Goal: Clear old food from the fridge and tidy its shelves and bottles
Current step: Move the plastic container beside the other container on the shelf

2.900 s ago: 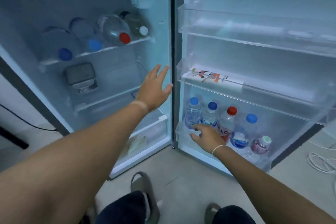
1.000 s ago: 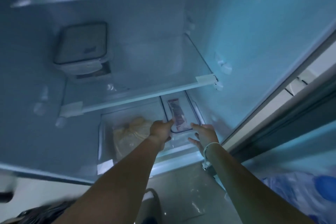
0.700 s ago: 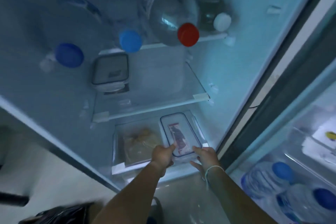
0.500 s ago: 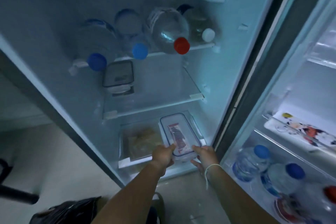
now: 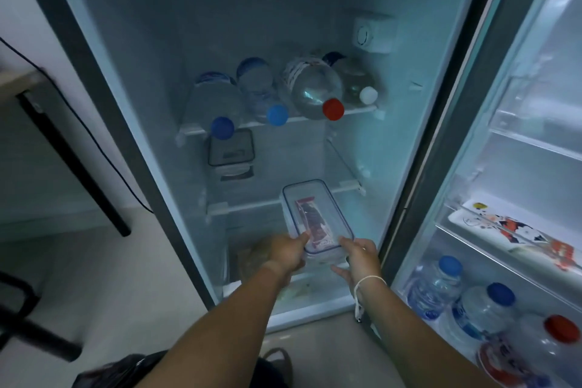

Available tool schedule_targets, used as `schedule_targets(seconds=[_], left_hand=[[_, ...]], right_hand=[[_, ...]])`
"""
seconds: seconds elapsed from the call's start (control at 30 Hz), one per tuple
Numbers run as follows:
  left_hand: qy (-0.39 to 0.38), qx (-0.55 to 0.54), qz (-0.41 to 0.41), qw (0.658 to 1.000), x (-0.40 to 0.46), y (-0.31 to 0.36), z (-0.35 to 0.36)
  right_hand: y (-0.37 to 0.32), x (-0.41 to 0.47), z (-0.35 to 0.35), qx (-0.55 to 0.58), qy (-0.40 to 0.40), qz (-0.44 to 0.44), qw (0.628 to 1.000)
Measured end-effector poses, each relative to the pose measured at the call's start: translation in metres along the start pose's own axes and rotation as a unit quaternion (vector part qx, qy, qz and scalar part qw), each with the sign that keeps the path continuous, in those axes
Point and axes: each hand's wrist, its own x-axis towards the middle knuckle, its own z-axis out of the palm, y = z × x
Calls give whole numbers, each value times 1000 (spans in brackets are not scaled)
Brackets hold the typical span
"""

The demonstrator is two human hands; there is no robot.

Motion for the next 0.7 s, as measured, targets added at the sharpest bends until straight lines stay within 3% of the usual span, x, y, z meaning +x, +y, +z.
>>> schedule_targets(seconds=[0.3,0.63,0.7], left_hand=[[26,71,38,996,37,48,-25],[37,58,29,997,82,69,-37],[56,98,39,993,91,76,-38]], right_hand=[[-26,25,56,33,-23,-39,998],[-35,63,99,-7,14,-65,998],[-37,71,107,-22,30,-75,997]])
